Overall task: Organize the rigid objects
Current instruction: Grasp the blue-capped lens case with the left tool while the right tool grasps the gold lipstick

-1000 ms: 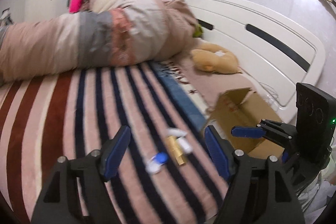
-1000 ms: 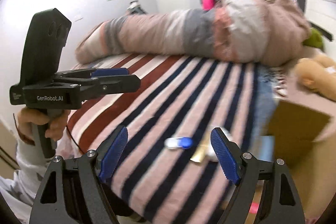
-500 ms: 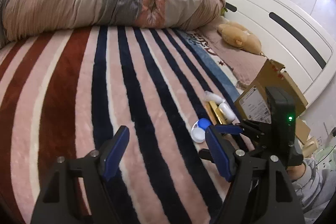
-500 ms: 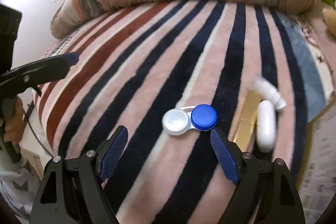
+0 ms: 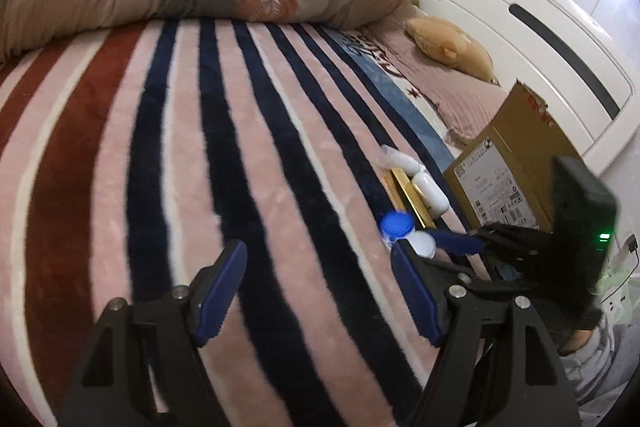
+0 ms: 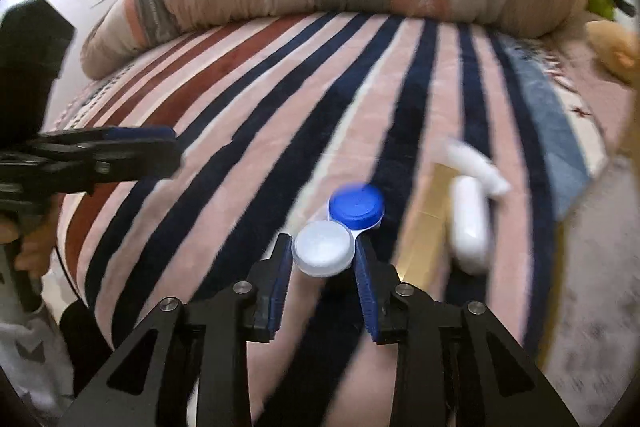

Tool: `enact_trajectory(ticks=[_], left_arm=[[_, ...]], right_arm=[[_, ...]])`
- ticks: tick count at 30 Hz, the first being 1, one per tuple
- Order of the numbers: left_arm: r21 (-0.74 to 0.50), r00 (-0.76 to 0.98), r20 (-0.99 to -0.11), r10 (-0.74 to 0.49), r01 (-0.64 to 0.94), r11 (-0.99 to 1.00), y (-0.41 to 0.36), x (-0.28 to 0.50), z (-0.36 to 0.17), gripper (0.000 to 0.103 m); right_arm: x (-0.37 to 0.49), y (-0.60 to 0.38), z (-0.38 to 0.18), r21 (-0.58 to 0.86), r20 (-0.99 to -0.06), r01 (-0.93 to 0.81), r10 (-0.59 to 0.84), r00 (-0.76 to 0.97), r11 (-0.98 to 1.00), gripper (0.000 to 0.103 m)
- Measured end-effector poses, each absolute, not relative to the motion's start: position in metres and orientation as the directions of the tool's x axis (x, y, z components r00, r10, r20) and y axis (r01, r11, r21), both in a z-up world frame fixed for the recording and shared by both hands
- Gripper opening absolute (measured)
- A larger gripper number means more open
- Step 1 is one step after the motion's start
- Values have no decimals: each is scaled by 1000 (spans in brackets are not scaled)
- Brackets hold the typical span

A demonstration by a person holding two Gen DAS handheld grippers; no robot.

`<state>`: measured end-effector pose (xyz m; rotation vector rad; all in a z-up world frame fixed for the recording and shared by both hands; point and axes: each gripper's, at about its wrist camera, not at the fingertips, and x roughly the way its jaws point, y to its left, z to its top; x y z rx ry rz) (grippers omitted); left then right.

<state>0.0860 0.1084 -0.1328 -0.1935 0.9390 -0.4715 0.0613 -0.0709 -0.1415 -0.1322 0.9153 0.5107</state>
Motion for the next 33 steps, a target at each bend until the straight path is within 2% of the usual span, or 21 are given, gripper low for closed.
enact_trajectory(ticks=[1, 5, 6, 7, 9, 10, 11, 12, 19, 23, 26, 28, 30, 31, 33], left_arm=[[-361, 492, -730, -474, 311, 879, 105, 87, -134, 72], [-372, 454, -738, -499, 343, 862, 77, 92, -142, 72], [-377, 444, -739, -507, 350, 857, 72, 93, -144, 72], [-384, 429, -740, -518, 363, 849, 64, 93, -148, 71], [-394, 400, -746, -532, 379, 837, 49, 94, -155, 70], [-401, 385, -750, -538, 383, 833, 44, 94, -159, 64], [-408, 370, -754, -543, 384, 828, 37, 95, -164, 53], [-409, 363, -759, -540, 379, 830, 33, 96, -168, 50], [-395, 406, -753, -518, 350, 849, 24, 103, -173, 37], [-398, 404, -756, -516, 342, 851, 21, 103, -174, 38], [-382, 404, -761, -507, 352, 854, 16, 102, -174, 47], [-350, 417, -768, -486, 362, 864, 10, 101, -174, 47], [-319, 429, -778, -460, 360, 876, 5, 101, -175, 37], [-296, 434, -788, -437, 354, 887, 4, 101, -176, 29], [-269, 433, -798, -419, 366, 891, 5, 100, -173, 27]], right_arm=[[58, -75, -139, 101, -785, -469, 360, 504, 877, 63], [54, -92, -135, 24, -782, -359, 241, 575, 933, 64], [57, -97, -137, 17, -781, -325, 215, 586, 946, 57], [61, -98, -139, 25, -784, -313, 213, 583, 950, 44], [72, -102, -147, 63, -802, -290, 221, 555, 955, 28], [78, -103, -151, 76, -811, -281, 223, 541, 957, 26], [82, -102, -155, 85, -818, -280, 227, 529, 956, 25], [85, -102, -158, 93, -822, -283, 234, 519, 955, 21], [90, -100, -158, 67, -817, -266, 207, 539, 961, 13], [67, -102, -155, 20, -823, -262, 165, 544, 965, 13], [46, -106, -155, -13, -821, -253, 134, 555, 967, 13], [38, -106, -155, -34, -818, -252, 118, 563, 967, 13], [35, -107, -155, -32, -816, -248, 118, 566, 968, 13], [34, -109, -155, -25, -816, -248, 123, 565, 968, 13], [34, -111, -155, -13, -816, -253, 136, 562, 967, 13]])
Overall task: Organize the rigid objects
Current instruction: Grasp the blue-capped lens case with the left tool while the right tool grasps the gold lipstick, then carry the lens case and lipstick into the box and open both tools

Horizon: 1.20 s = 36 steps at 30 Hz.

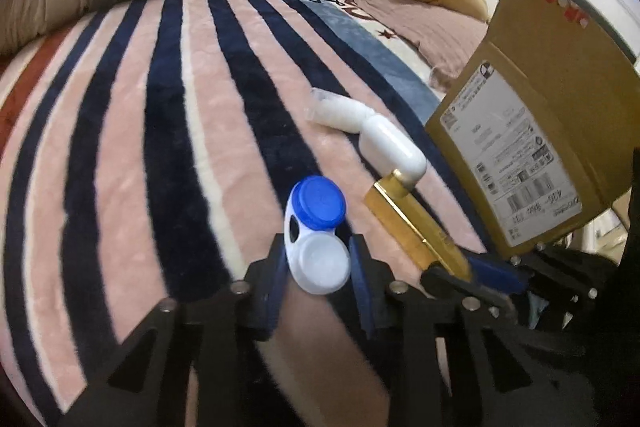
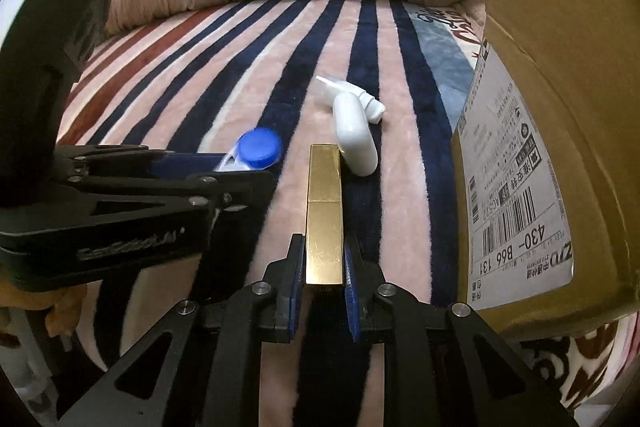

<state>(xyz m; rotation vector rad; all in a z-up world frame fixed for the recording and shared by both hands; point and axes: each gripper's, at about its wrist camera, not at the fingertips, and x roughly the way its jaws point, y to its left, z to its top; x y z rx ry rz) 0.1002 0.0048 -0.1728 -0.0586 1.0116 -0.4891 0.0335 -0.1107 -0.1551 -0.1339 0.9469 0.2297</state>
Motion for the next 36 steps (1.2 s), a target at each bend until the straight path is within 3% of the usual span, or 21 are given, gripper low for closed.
enact_trajectory(ticks=[9, 21, 30, 36], left_arm=[[-190, 363, -865, -347, 404, 895, 53, 59, -165, 27], [-120, 548, -785, -289, 323, 939, 52, 43, -170, 28], [-98, 681, -678, -276, 289, 952, 81, 10, -72, 28], [-128, 682, -585, -438, 455, 881, 16, 13, 1, 28]], right_arm=[[17, -102, -153, 65, -831, -412, 279, 482, 909, 14], [24, -78, -154, -21, -802, -429, 241, 547, 903, 14], [-11, -72, -66, 49, -659, -555, 444, 607, 830, 14], [-27, -125, -1, 50, -548, -529, 466, 695, 847, 14]])
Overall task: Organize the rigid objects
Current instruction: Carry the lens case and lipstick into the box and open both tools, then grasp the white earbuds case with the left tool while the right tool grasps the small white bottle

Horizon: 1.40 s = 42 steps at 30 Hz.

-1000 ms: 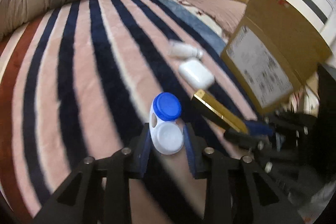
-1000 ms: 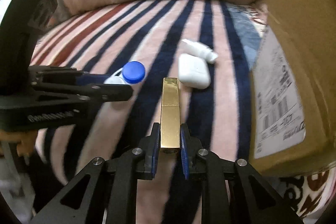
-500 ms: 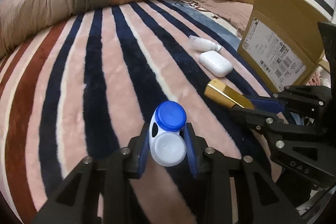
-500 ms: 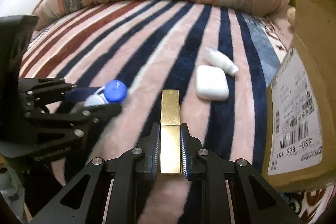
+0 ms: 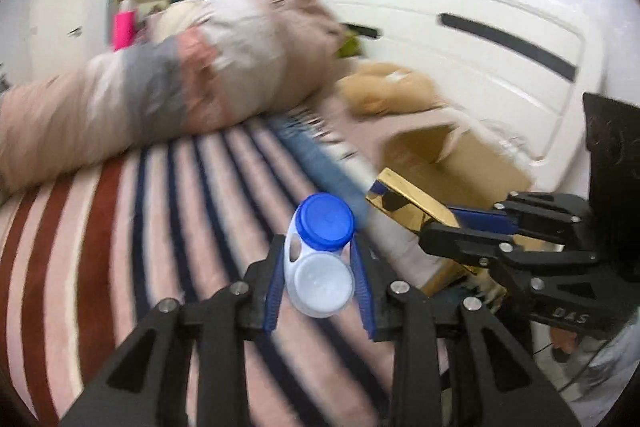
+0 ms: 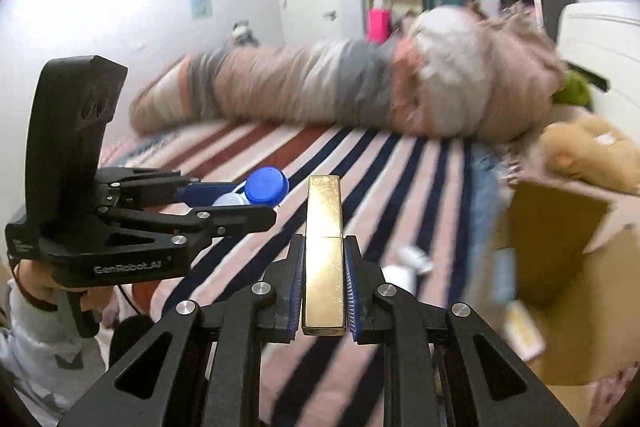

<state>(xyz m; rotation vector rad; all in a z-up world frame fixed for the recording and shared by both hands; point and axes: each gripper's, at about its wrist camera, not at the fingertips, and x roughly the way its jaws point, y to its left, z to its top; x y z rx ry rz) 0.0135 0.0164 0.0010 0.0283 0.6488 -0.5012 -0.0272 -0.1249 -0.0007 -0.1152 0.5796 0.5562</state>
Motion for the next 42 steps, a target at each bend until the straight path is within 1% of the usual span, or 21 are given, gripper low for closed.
enact_trajectory(ticks=[2, 5, 8, 12, 16, 19, 21, 24, 27, 29, 33, 37, 39, 42], left_arm=[[-125, 659, -584, -474, 504, 855, -17, 21, 13, 28], [-92, 604, -603, -521, 596, 797, -77, 36, 20, 28], [-101, 540, -640, -547, 647, 756, -122, 47, 18, 28], [-57, 481, -719, -502, 679, 732, -171, 65, 5, 29], [-32, 431, -782, -451, 694, 719, -197, 76, -15, 29], [-16, 416, -803, -426, 700, 714, -205, 81, -24, 29], [2, 426, -804, -414, 698, 716, -204, 82, -27, 29], [-20, 414, -802, -432, 703, 711, -199, 81, -27, 29], [-28, 422, -792, -442, 698, 716, -193, 78, -23, 33], [-39, 432, -778, -455, 691, 722, -186, 74, -17, 38], [-62, 471, -737, -484, 667, 742, -160, 65, 1, 41], [-89, 536, -676, -507, 623, 777, -117, 56, 24, 54], [-97, 570, -647, -506, 596, 797, -91, 51, 34, 54], [-94, 628, -616, -475, 540, 836, -45, 44, 40, 61]], right_arm=[[-28, -156, 13, 43, -531, -479, 426, 733, 877, 14], [-23, -209, 22, 28, -536, -378, 334, 776, 925, 14], [-7, -252, 11, -3, -602, -294, 233, 764, 956, 14], [19, -276, -14, -37, -680, -270, 173, 712, 962, 14], [26, -279, -31, -101, -707, -255, 111, 698, 962, 14], [26, -283, -37, -106, -704, -250, 105, 703, 962, 14], [27, -286, -38, -104, -699, -247, 106, 707, 964, 14], [25, -287, -37, -101, -696, -237, 101, 711, 966, 14], [25, -287, -35, -91, -697, -231, 104, 710, 969, 14], [21, -285, -33, -96, -694, -227, 98, 713, 969, 14], [16, -281, -25, -101, -688, -222, 93, 719, 970, 14], [8, -267, -8, -95, -661, -229, 110, 742, 969, 14], [5, -254, 2, -81, -646, -250, 140, 750, 965, 14], [1, -227, 12, -47, -632, -307, 210, 746, 950, 14]])
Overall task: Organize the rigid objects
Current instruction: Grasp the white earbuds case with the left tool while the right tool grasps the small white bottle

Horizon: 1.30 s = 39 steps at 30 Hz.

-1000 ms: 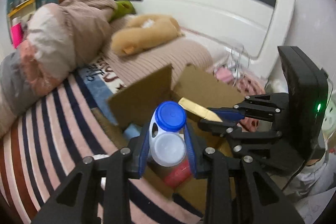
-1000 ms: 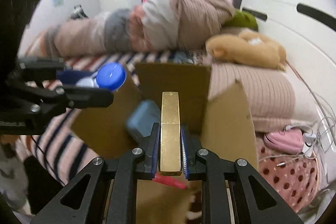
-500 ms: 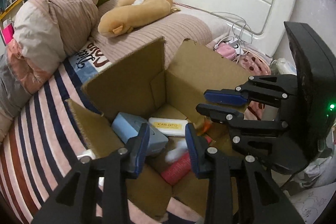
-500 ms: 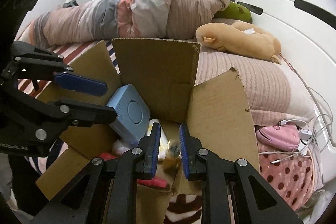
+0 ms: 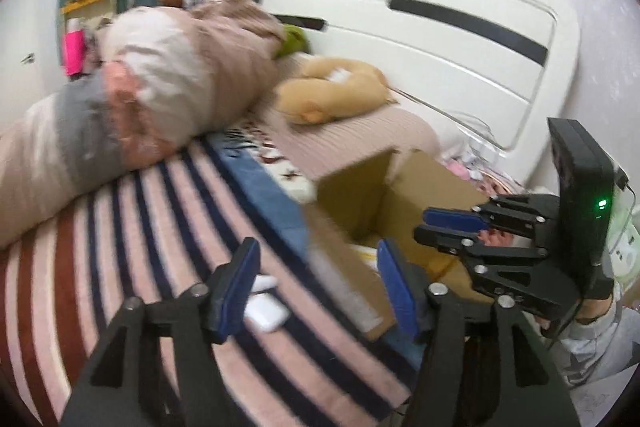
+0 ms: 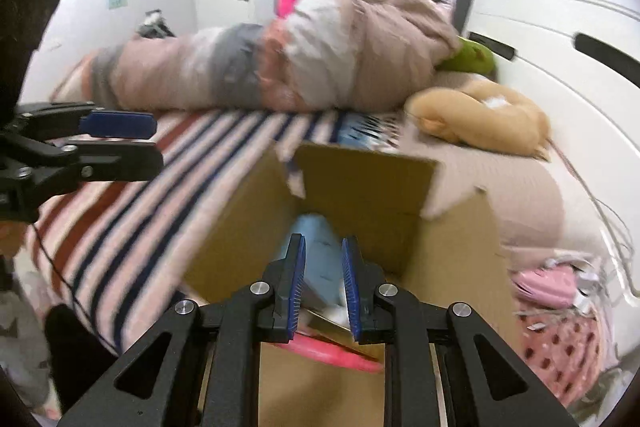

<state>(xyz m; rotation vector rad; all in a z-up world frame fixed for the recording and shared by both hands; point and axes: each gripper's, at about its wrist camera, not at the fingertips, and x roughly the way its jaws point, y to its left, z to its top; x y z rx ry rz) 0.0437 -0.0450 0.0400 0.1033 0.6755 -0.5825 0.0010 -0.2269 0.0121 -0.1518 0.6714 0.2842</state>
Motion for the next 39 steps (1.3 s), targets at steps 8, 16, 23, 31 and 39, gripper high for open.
enact_trajectory(ticks=[8, 16, 23, 31, 39], left_arm=[[-139, 668, -631, -396, 405, 904, 56, 42, 2, 65], [-218, 621, -667, -411, 365, 905, 101, 56, -58, 65], [-283, 573, -697, -430, 331, 900, 116, 63, -105, 66], [-300, 572, -699, -430, 311, 902, 122, 70, -119, 66], [-293, 559, -721, -409, 290, 911, 128, 72, -130, 65]], right_arm=[[-1, -137, 3, 52, -649, -482, 396, 649, 875, 15], [28, -76, -70, 53, -758, -453, 331, 562, 890, 28], [78, -83, -143, -100, -803, -280, 89, 590, 955, 56], [92, -76, -160, -49, -813, -326, 152, 563, 944, 40], [76, -36, -150, 111, -804, -496, 371, 465, 861, 42]])
